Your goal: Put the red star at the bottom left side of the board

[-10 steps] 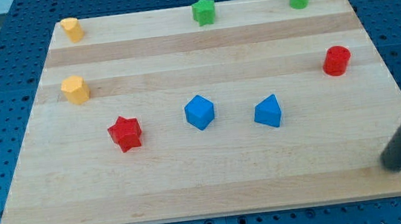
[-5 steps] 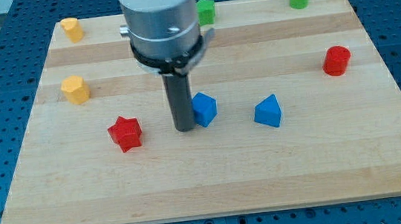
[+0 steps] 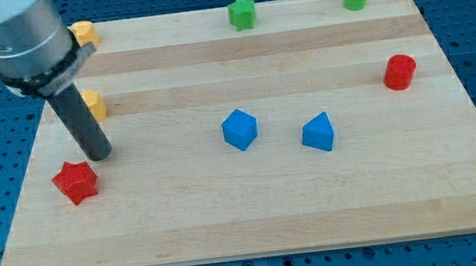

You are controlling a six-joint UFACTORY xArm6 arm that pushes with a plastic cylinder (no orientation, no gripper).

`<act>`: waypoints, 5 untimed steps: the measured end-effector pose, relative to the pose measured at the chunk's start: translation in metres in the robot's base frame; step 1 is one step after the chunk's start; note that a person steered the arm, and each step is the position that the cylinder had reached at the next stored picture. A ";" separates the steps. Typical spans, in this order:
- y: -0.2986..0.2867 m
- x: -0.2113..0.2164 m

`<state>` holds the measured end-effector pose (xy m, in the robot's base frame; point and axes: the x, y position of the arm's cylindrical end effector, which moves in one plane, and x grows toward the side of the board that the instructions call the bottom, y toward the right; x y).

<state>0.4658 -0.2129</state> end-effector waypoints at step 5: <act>-0.021 0.028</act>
